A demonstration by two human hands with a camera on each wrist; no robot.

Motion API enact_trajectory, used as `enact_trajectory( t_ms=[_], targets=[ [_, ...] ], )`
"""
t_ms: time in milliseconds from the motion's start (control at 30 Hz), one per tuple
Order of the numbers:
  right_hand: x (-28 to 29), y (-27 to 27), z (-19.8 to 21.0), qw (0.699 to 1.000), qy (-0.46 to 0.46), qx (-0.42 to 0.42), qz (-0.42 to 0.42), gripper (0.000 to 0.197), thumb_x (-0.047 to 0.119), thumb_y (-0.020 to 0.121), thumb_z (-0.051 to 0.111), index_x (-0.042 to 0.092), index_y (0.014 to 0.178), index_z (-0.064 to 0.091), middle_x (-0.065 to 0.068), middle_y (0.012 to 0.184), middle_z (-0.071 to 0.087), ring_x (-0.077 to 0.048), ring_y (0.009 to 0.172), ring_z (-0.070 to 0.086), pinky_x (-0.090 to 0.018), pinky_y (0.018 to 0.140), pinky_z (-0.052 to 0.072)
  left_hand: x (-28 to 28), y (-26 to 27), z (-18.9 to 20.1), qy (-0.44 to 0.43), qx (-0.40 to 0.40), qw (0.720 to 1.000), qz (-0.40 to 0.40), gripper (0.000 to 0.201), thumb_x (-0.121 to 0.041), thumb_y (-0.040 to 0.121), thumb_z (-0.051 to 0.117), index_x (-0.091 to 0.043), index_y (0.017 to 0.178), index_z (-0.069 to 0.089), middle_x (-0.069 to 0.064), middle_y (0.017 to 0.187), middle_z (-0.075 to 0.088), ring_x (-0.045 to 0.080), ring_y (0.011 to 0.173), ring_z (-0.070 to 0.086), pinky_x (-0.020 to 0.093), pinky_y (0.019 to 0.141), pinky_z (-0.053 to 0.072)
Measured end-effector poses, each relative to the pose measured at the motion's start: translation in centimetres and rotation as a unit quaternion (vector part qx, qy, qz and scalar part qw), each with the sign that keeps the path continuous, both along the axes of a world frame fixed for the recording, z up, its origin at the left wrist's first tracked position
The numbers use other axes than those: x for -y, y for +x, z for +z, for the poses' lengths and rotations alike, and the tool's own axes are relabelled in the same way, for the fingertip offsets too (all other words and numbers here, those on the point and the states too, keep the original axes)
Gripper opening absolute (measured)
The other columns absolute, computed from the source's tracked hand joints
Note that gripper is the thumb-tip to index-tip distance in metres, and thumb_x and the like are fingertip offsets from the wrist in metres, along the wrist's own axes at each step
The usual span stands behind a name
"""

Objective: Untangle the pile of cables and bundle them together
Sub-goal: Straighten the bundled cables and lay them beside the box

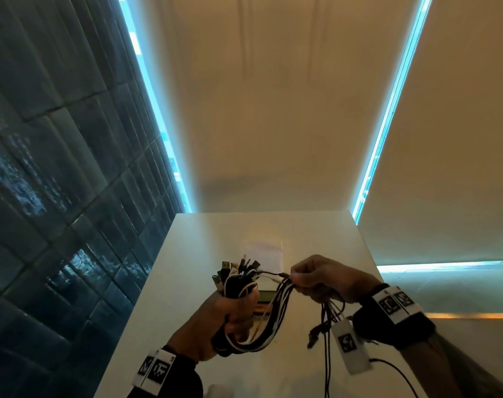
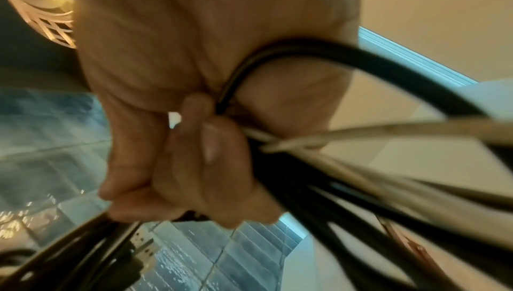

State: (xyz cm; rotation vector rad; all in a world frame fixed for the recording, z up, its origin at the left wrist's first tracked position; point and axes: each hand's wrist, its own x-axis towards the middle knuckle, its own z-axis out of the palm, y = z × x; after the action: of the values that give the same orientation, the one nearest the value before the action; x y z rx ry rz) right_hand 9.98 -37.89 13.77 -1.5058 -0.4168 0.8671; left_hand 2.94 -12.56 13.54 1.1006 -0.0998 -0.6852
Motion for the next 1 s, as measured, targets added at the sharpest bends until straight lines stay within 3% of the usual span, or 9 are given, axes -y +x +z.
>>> enact_trajectory(
  t_ms=[233, 333, 500, 567, 600, 667, 700, 867, 1000],
  targets=[
    [-3.2, 0.2, 0.9, 0.969, -0.18, 0.155, -0.064, 0.026, 0.021, 0.094, 0.061, 0.009, 0.072, 0.063, -0.002, 0.055, 0.037, -0.013, 0.046, 0.029, -0.024, 0.044, 0.027, 2.3, -1.3, -0.6, -0.011, -0.038, 0.998, 0.042, 0.012, -0.01, 0.078, 0.074, -0.007, 0.088, 0.069, 0.002, 0.056, 0.045, 0.009, 0.042, 0.037, 0.021, 0.044, 0.035],
    [-4.0, 0.3, 0.7, 0.958, -0.193, 0.191, -0.094, 0.023, 0.023, 0.093, 0.063, 0.009, 0.074, 0.066, 0.004, 0.055, 0.046, -0.013, 0.047, 0.035, -0.023, 0.044, 0.031, 3.0, -1.3, -1.0, -0.004, -0.039, 0.995, 0.097, 0.026, -0.005, 0.072, 0.076, 0.001, 0.096, 0.069, 0.008, 0.064, 0.059, 0.017, 0.053, 0.056, 0.026, 0.051, 0.047],
    [-4.1, 0.4, 0.4, 0.961, -0.183, 0.188, -0.092, 0.025, 0.026, 0.093, 0.062, 0.011, 0.073, 0.067, 0.001, 0.059, 0.048, -0.012, 0.048, 0.035, -0.024, 0.045, 0.031, 2.8, -1.5, -1.4, 0.03, -0.005, 0.994, 0.108, 0.021, 0.015, 0.086, 0.051, 0.002, 0.089, 0.067, 0.008, 0.069, 0.07, 0.017, 0.062, 0.069, 0.024, 0.053, 0.052],
    [-4.2, 0.4, 0.6, 0.96, -0.181, 0.193, -0.09, 0.024, 0.024, 0.093, 0.062, 0.012, 0.072, 0.066, 0.001, 0.059, 0.048, -0.01, 0.047, 0.037, -0.021, 0.045, 0.032, 2.9, -1.3, -1.5, 0.024, -0.016, 0.993, 0.117, 0.019, 0.009, 0.084, 0.059, -0.001, 0.091, 0.073, 0.014, 0.086, 0.074, 0.02, 0.078, 0.072, 0.028, 0.065, 0.057],
    [-4.3, 0.3, 0.7, 0.958, -0.181, 0.204, -0.089, 0.024, 0.021, 0.093, 0.062, 0.013, 0.071, 0.065, 0.004, 0.057, 0.049, -0.006, 0.045, 0.038, -0.018, 0.045, 0.032, 2.9, -1.2, -1.6, 0.018, -0.006, 0.994, 0.109, 0.021, 0.002, 0.082, 0.067, -0.001, 0.102, 0.073, 0.019, 0.102, 0.072, 0.026, 0.094, 0.071, 0.037, 0.079, 0.058],
    [-4.5, 0.2, 0.6, 0.953, -0.181, 0.226, -0.089, 0.026, 0.012, 0.093, 0.062, 0.017, 0.067, 0.063, 0.012, 0.053, 0.051, 0.002, 0.04, 0.044, -0.007, 0.045, 0.032, 3.1, -1.0, -2.0, 0.023, 0.015, 0.996, 0.086, 0.055, -0.013, 0.076, 0.079, 0.0, 0.125, 0.06, 0.024, 0.126, 0.062, 0.037, 0.117, 0.06, 0.055, 0.104, 0.043],
    [-4.6, 0.2, 0.4, 0.953, -0.178, 0.229, -0.091, 0.028, 0.008, 0.093, 0.061, 0.02, 0.066, 0.063, 0.013, 0.051, 0.052, 0.005, 0.041, 0.047, -0.006, 0.046, 0.034, 3.3, -1.2, -1.7, 0.014, 0.012, 0.997, 0.075, 0.062, -0.015, 0.074, 0.08, 0.001, 0.129, 0.055, 0.024, 0.125, 0.061, 0.039, 0.117, 0.059, 0.058, 0.104, 0.04],
    [-4.3, -0.2, 0.3, 0.954, -0.176, 0.228, -0.08, 0.023, 0.013, 0.091, 0.065, 0.02, 0.07, 0.064, 0.016, 0.047, 0.054, 0.004, 0.041, 0.047, -0.007, 0.045, 0.034, 4.1, -1.5, -2.2, 0.041, 0.008, 0.993, 0.11, 0.038, 0.0, 0.066, 0.075, 0.005, 0.1, 0.062, 0.017, 0.071, 0.059, 0.028, 0.06, 0.06, 0.036, 0.06, 0.051],
    [-3.1, 0.0, 0.9, 0.959, -0.205, 0.195, -0.027, 0.02, 0.025, 0.087, 0.071, 0.009, 0.075, 0.068, 0.002, 0.054, 0.051, -0.006, 0.041, 0.039, -0.017, 0.041, 0.033, 3.8, -1.7, -1.6, 0.084, 0.023, 0.991, 0.103, 0.028, -0.008, 0.06, 0.082, -0.008, 0.086, 0.073, 0.012, 0.064, 0.06, 0.025, 0.049, 0.054, 0.034, 0.053, 0.049]
  ],
)
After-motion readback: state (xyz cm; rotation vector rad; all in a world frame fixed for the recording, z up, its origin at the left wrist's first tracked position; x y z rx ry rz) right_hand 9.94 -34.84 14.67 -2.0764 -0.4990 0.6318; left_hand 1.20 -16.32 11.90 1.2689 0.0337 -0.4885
